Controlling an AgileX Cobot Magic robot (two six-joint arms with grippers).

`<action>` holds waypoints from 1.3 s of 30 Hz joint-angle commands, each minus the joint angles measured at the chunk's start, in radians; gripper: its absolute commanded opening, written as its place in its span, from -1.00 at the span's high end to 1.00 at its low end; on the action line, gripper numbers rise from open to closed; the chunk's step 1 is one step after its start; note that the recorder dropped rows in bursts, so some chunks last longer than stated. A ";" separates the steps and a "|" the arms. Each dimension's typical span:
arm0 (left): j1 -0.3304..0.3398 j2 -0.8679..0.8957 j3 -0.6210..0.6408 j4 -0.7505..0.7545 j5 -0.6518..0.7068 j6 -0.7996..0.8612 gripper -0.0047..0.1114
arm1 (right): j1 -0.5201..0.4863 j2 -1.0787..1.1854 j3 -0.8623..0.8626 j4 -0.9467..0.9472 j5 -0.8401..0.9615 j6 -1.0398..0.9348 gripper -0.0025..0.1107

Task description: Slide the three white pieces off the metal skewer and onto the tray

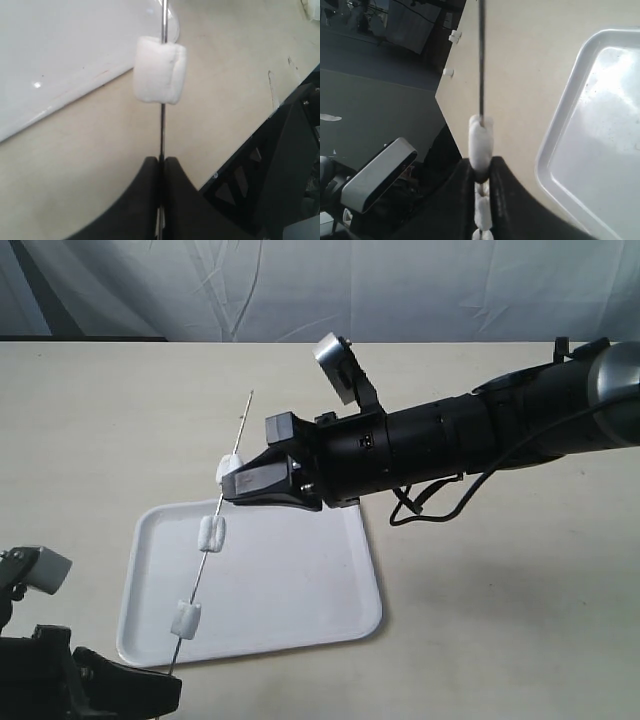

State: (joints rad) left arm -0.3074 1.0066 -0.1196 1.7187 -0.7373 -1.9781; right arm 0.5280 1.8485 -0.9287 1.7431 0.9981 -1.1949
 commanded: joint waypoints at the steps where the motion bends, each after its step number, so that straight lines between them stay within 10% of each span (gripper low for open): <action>1: -0.004 0.000 0.000 0.017 0.012 -0.027 0.92 | 0.002 -0.009 -0.004 0.001 -0.016 -0.008 0.88; 25: -0.004 0.000 0.101 -0.071 0.073 -0.037 0.92 | -0.060 -0.017 -0.153 -0.115 -0.214 0.076 0.88; 39: -0.004 0.000 0.088 -0.104 0.085 -0.026 0.92 | 0.089 0.097 -0.084 -0.296 -0.318 0.202 0.88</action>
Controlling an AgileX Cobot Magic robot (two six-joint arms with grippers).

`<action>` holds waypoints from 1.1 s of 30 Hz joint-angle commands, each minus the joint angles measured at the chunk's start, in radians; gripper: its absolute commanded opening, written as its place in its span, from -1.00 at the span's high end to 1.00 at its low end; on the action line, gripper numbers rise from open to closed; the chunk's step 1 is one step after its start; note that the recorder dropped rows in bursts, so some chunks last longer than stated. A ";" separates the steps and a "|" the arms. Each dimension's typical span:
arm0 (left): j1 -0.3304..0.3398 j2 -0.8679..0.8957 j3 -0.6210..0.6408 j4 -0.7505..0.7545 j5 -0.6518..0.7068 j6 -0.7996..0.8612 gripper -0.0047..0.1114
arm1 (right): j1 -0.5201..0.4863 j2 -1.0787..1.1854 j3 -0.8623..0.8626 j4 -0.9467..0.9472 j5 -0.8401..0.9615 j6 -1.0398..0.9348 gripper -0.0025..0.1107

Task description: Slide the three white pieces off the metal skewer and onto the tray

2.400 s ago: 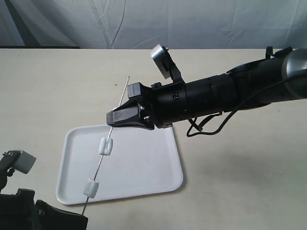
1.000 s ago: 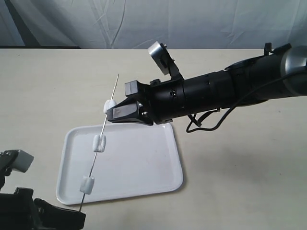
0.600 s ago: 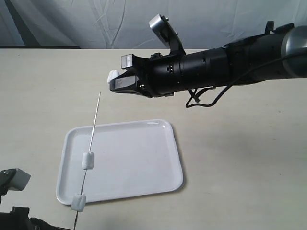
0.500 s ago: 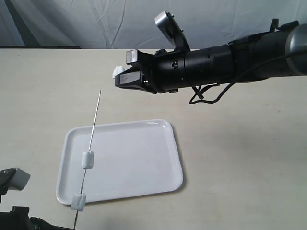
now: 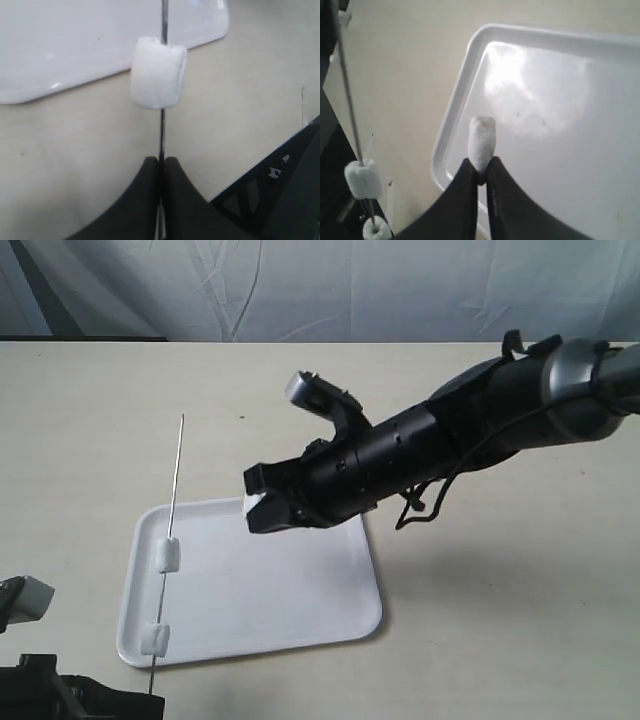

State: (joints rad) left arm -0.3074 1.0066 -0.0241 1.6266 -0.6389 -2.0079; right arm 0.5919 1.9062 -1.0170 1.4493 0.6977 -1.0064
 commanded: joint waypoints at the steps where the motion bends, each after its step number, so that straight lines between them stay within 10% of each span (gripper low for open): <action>1: -0.004 0.000 -0.007 -0.012 -0.013 0.004 0.92 | 0.028 0.044 0.004 -0.002 -0.018 0.014 0.88; 13: -0.004 0.059 -0.007 -0.012 0.054 -0.008 0.92 | 0.028 0.091 0.004 -0.002 0.124 -0.008 0.20; 33: -0.004 0.106 -0.076 -0.045 -0.138 0.031 0.92 | 0.028 0.088 0.004 0.242 0.373 -0.210 0.22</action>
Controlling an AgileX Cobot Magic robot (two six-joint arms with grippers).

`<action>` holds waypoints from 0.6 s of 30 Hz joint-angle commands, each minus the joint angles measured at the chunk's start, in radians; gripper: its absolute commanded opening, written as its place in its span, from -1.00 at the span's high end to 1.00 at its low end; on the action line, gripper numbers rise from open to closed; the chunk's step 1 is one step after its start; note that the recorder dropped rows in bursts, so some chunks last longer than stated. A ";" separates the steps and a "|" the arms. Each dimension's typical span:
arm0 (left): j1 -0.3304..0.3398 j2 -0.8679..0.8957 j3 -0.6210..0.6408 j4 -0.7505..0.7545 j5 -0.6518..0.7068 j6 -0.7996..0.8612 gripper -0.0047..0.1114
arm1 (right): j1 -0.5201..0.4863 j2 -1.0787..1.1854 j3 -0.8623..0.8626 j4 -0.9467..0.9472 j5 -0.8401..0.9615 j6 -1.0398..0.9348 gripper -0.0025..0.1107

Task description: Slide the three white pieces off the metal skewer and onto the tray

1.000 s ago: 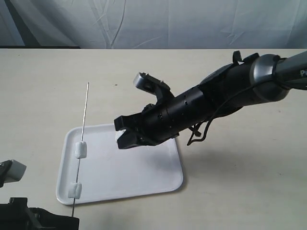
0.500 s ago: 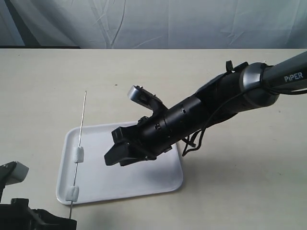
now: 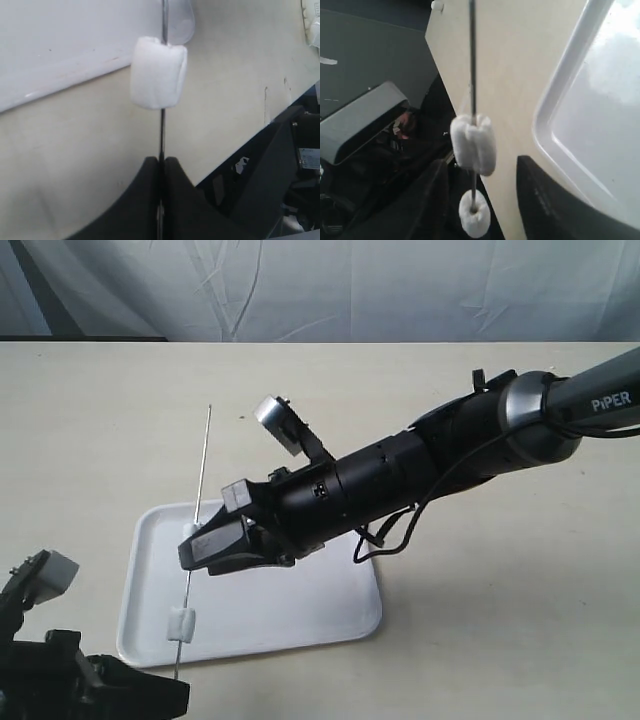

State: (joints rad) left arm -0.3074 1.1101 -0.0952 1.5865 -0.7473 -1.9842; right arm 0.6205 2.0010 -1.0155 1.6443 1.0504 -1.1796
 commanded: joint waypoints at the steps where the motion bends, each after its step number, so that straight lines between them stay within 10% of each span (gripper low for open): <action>1: -0.004 0.002 -0.004 -0.002 -0.032 0.007 0.92 | -0.001 -0.007 0.003 0.052 0.028 -0.046 0.23; 18: -0.004 0.002 -0.004 0.001 -0.023 0.007 0.92 | -0.001 -0.007 0.003 0.100 0.039 -0.065 0.69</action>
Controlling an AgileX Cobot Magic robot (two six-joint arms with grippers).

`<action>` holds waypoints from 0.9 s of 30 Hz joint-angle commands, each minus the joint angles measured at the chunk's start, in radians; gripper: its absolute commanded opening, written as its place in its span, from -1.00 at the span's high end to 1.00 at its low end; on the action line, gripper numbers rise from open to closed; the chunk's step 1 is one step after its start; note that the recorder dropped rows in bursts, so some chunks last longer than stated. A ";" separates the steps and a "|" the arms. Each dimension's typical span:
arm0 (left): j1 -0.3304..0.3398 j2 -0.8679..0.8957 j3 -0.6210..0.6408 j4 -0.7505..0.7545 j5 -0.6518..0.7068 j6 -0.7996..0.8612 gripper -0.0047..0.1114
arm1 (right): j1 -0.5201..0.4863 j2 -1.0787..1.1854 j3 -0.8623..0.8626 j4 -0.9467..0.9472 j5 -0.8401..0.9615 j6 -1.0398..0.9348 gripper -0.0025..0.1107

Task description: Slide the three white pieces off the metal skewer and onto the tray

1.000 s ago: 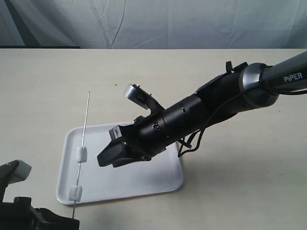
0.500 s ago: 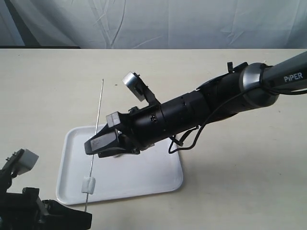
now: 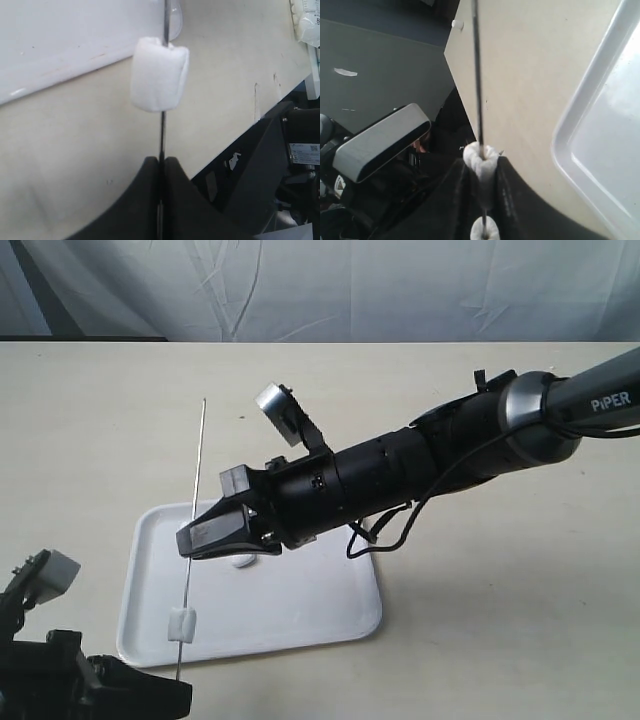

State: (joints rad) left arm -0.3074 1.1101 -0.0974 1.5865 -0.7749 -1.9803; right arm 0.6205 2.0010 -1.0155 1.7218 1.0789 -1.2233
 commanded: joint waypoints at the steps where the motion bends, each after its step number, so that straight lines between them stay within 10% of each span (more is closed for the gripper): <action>1: -0.004 0.002 -0.002 0.005 0.001 0.003 0.92 | -0.001 -0.007 0.003 0.023 0.008 -0.024 0.69; 27: -0.004 0.002 0.047 0.136 -0.034 -0.029 0.92 | -0.003 -0.007 -0.176 0.023 -0.208 -0.038 0.69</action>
State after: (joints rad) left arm -0.3074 1.1101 -0.0684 1.6834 -0.7790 -2.0203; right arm 0.6244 2.0026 -1.1501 1.6936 0.9342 -1.2522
